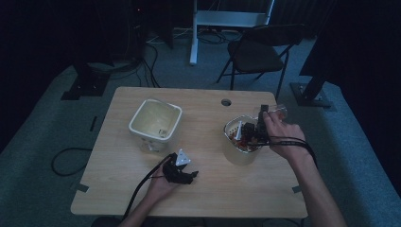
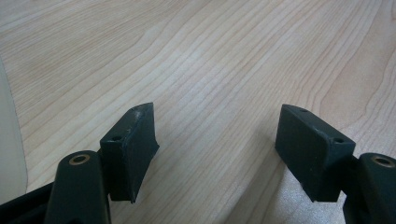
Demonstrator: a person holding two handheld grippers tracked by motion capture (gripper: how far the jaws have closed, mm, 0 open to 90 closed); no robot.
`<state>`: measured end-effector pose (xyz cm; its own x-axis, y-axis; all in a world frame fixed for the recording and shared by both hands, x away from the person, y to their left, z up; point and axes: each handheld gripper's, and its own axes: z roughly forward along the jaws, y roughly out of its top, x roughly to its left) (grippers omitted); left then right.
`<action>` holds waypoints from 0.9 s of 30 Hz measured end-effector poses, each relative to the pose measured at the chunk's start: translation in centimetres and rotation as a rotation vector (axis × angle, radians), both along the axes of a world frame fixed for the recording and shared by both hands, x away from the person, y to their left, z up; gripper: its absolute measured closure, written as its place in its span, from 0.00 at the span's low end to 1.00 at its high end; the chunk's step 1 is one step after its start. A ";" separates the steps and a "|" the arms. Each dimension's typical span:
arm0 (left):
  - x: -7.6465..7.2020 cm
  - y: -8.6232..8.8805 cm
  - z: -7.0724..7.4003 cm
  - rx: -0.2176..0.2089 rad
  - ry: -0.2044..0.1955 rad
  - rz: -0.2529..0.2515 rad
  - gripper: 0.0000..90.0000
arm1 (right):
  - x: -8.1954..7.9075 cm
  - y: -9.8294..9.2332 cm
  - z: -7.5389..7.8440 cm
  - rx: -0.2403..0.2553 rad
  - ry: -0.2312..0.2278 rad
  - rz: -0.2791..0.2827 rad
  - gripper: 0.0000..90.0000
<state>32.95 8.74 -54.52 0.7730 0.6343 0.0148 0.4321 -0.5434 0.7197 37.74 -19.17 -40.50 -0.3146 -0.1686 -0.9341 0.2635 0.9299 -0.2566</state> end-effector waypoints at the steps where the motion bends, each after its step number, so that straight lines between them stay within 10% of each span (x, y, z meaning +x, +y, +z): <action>1: 0.0 0.0 0.0 0.000 0.000 0.000 0.33 | 0.0 0.0 -0.1 -0.003 0.000 0.002 0.37; 27: 0.0 0.0 0.0 0.000 0.000 0.000 0.33 | 0.2 -0.1 -0.2 -0.020 -0.004 0.001 0.37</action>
